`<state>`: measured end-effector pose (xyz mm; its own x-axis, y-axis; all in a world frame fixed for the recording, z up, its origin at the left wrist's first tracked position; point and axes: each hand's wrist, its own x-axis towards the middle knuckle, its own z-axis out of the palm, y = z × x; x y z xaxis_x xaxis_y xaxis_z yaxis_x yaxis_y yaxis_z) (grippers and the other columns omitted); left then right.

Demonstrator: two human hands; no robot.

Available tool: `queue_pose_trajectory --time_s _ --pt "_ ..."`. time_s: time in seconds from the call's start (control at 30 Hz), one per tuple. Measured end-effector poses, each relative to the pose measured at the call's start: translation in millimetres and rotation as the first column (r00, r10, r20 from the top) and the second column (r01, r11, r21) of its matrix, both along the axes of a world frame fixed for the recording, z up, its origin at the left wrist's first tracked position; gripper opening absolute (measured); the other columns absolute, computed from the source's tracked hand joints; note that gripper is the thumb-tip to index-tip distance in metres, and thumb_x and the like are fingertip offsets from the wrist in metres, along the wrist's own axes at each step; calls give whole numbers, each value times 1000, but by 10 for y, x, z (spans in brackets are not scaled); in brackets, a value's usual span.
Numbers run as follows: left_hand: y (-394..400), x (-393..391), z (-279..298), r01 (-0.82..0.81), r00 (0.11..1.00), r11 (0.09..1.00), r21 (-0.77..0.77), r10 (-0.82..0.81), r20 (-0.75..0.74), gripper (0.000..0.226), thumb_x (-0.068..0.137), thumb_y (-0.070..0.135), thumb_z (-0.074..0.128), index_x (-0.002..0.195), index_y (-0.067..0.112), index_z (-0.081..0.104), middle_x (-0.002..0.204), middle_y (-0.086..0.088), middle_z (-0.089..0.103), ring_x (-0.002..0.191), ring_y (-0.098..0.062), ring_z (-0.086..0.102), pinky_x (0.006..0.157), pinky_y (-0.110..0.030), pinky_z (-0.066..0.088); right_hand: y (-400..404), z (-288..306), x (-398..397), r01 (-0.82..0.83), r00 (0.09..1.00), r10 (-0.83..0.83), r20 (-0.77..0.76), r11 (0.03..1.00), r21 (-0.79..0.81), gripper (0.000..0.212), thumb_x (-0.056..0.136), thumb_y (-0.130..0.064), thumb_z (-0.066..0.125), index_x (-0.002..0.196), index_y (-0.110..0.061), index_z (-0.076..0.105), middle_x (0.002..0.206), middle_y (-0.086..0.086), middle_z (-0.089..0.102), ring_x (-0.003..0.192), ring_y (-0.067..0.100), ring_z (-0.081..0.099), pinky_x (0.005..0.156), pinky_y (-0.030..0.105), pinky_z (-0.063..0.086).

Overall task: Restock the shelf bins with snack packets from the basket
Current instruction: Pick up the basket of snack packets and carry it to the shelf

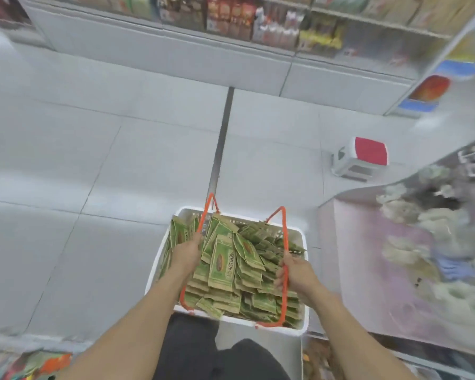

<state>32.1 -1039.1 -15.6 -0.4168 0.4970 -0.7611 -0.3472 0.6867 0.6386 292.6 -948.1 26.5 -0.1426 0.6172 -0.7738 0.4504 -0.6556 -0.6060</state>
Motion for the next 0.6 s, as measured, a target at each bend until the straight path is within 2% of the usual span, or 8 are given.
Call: queue_pose_trajectory --time_s 0.17,0.3,0.43,0.6 --pt "1497 -250 301 110 994 991 74 -109 -16 43 101 44 47 65 20 48 52 5 31 41 -11 24 39 -24 20 1185 263 -228 125 992 -126 16 989 79 39 107 -35 37 97 -1 55 66 12 59 50 23 57 51 34 52" --pt "2618 -343 393 69 995 993 96 -62 -82 43 96 50 52 67 19 45 50 5 32 41 -13 25 41 -24 21 2195 340 -275 182 983 -181 -23 977 107 37 108 -34 38 97 -2 54 68 12 58 50 22 56 49 32 51" --pt "3811 -325 379 47 991 994 98 -34 -130 43 95 50 54 67 18 50 49 5 34 40 -13 27 42 -24 22 3358 173 -286 196 980 -188 -69 970 143 36 107 -33 39 98 -3 56 66 10 59 49 19 56 47 31 47" --pt "5182 -301 510 69 988 992 107 -53 -147 44 94 51 53 62 22 46 47 8 32 41 -12 25 44 -26 20 4761 132 -335 215 977 -209 -52 964 158 35 107 -32 39 94 -4 56 66 8 58 48 18 56 46 28 47"
